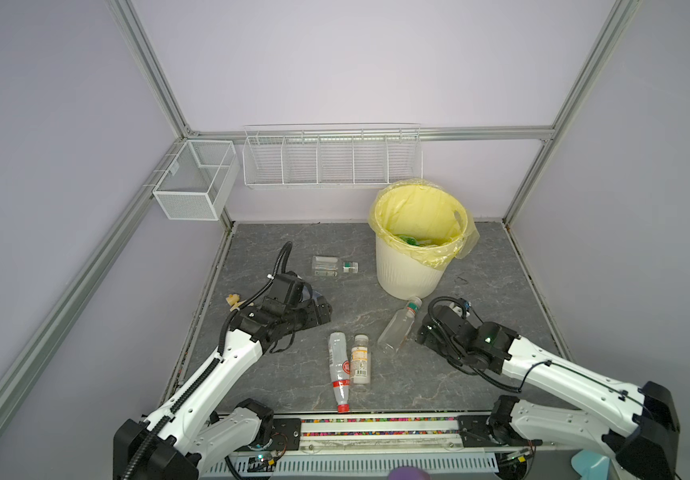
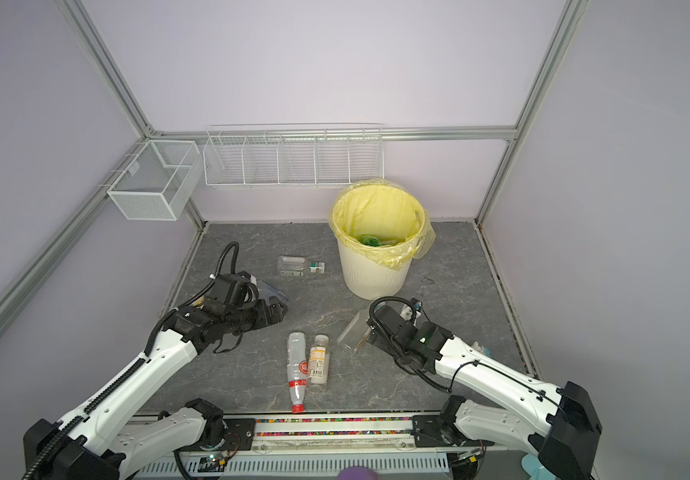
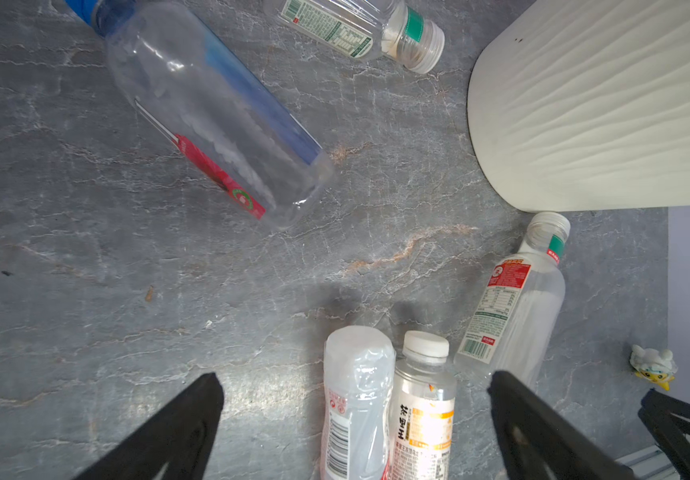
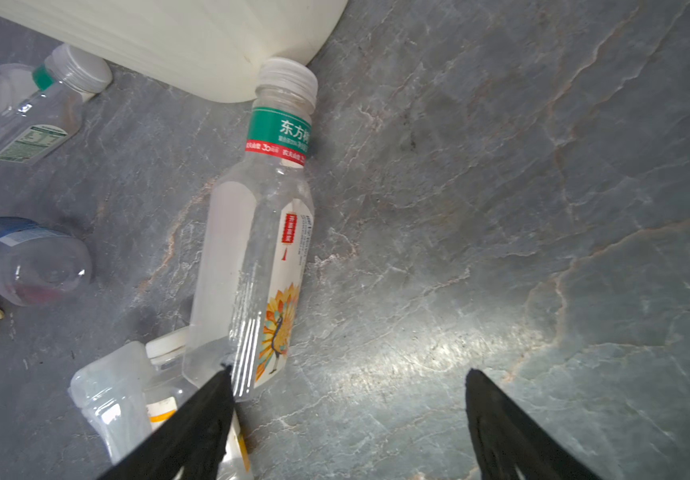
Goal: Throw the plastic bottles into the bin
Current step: 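Lower the right gripper onto the green-capped peacock-label bottle and close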
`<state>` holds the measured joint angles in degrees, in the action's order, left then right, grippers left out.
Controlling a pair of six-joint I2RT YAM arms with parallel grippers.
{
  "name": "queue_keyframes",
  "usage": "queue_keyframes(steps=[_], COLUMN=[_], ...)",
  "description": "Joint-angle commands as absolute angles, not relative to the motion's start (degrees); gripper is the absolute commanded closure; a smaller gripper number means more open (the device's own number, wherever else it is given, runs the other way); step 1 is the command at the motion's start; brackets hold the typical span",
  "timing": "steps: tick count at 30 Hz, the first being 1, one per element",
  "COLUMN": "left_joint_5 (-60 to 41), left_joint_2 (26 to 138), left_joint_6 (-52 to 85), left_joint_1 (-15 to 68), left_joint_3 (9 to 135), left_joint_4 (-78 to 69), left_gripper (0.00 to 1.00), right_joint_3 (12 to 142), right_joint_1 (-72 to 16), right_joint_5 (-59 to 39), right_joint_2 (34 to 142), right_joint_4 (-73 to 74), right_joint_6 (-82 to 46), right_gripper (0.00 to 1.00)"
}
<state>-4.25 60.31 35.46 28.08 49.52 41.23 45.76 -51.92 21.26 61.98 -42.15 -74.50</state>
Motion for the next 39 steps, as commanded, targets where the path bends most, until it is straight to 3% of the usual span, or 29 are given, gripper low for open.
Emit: queue_keyframes(steps=[1, 17, 20, 39], left_joint_5=[-3.2, 1.4, -0.1, -2.1], left_joint_2=[60.5, 59.0, 57.5, 54.3], left_joint_6=[34.8, 38.2, 39.4, 40.3], left_joint_1=[27.3, 26.8, 26.7, 26.6], left_joint_3=[48.4, 43.3, 41.1, 36.9], left_joint_4=[41.2, 42.3, 41.3, 41.2], left_gripper=[0.0, 0.0, 0.0, 0.0], right_joint_3=[47.6, 58.1, 61.4, 68.4], right_joint_1=[-53.0, -55.1, -55.2, -56.1], right_joint_5=[22.3, 18.8, 20.2, 18.5], right_joint_2=[64.2, 80.2, 83.5, 95.3], right_joint_4=[-40.0, -41.4, -47.1, -45.6], right_joint_6=[-77.5, -80.7, -83.8, -81.9], right_gripper=[0.12, 0.11, 0.11, 0.11])
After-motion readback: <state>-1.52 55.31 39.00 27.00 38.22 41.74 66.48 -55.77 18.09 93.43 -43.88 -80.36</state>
